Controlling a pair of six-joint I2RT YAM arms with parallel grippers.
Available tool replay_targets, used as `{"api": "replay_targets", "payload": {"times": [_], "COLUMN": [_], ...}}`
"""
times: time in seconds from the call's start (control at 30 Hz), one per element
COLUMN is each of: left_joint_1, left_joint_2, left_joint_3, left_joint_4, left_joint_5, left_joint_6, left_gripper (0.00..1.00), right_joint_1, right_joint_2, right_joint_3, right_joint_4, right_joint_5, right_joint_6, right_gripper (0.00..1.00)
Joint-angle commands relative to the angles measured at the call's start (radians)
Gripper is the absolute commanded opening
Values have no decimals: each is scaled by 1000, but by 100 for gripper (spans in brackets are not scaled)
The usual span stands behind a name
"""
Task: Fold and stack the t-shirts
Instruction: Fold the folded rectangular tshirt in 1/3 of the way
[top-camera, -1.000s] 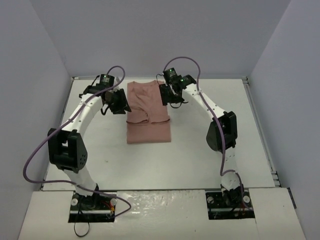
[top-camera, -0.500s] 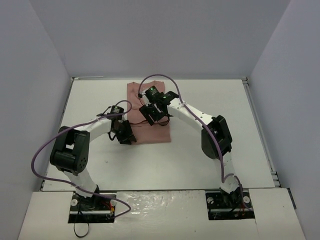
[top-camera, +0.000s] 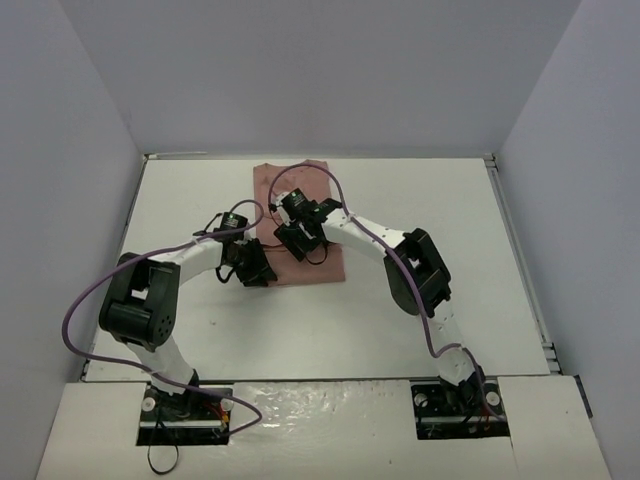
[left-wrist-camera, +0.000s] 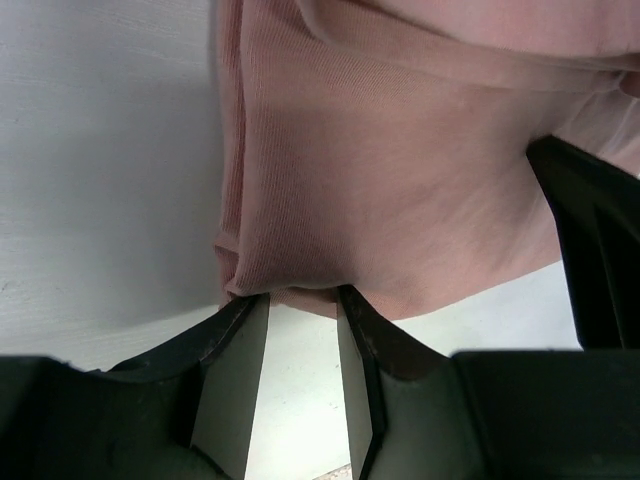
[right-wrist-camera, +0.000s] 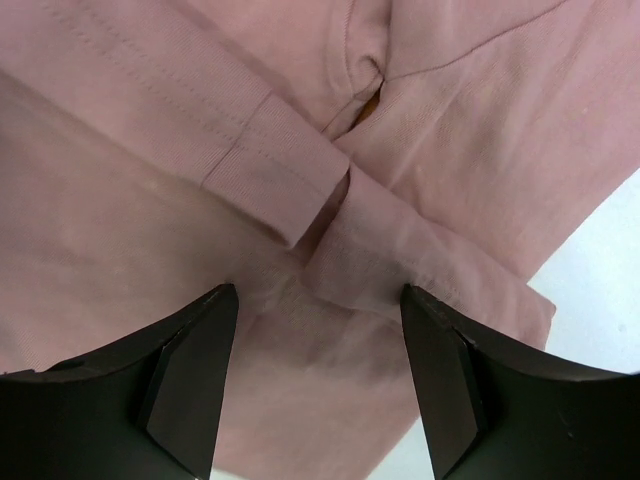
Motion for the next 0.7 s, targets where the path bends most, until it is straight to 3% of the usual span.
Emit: {"api": "replay_targets", "payload": {"times": [0.0,0.23,0.67], "left_joint_1": [-5,-5,-7], "left_joint_2": [0,-36,-51], "left_joint_3": [-54,-109,-150], "left_joint_4": [-38,-50,-68], "left_joint_5": [-79,-73,-70], "left_joint_6": [39,45,71], "left_gripper": [31,31,31], "right_joint_1": [4,-5,-74], "right_joint_2": [13,73,183], "right_joint_3": [20,96,415], "right_joint_4": [77,116,155], "right_joint_5": [92,168,275], "right_joint_6": [-32,-52,-64], "right_gripper": [64,64,63]}}
